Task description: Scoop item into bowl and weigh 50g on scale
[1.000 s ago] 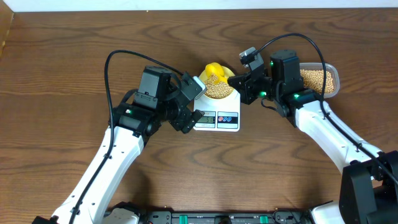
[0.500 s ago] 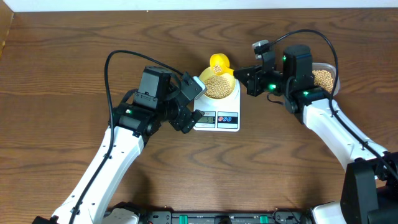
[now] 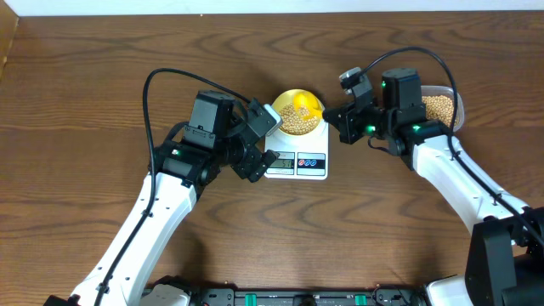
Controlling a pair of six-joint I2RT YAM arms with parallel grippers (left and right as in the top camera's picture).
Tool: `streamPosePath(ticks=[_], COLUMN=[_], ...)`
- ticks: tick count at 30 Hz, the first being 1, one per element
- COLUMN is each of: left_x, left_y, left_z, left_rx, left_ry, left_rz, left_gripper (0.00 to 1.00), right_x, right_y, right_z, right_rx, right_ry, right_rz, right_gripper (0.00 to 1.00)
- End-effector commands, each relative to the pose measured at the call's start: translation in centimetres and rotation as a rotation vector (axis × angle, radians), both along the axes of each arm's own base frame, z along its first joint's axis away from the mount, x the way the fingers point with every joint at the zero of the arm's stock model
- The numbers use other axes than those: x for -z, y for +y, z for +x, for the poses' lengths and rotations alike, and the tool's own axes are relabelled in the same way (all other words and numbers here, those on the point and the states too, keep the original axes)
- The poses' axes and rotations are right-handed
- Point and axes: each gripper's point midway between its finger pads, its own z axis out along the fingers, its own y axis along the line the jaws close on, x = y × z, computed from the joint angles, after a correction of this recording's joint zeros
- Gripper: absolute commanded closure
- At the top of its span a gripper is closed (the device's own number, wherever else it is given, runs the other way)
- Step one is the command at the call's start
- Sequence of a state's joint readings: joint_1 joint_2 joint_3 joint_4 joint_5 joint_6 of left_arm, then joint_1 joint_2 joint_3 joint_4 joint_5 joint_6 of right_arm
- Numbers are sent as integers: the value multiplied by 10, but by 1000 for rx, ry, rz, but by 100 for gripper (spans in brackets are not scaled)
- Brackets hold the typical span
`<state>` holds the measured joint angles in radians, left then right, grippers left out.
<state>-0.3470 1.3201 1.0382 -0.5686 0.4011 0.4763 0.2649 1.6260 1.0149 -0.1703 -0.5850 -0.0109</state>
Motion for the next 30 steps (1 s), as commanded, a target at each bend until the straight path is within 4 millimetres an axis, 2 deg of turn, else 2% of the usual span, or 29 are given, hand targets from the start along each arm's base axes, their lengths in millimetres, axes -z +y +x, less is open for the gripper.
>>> streamPosePath(ticks=[1,5,14,30], left_x=[0,0,0,0], left_y=[2,2,2,2], left_z=[-1,-1,-1,-1], left_rx=[5,5,5,5], left_ry=[-8,-8,-8,-8], left_rz=[6,6,6,6], left_gripper=[16,16,16,16], right_x=[1,4,26,17], right_y=[-2,3,17,40], right_z=[9,8,1,-19], right_rx=[-24,-37,-79,-187], right_ry=[-88,-100,-66,-23], right_rz=[-91,-110,-134,-21], right_gripper=[99,99,99,99])
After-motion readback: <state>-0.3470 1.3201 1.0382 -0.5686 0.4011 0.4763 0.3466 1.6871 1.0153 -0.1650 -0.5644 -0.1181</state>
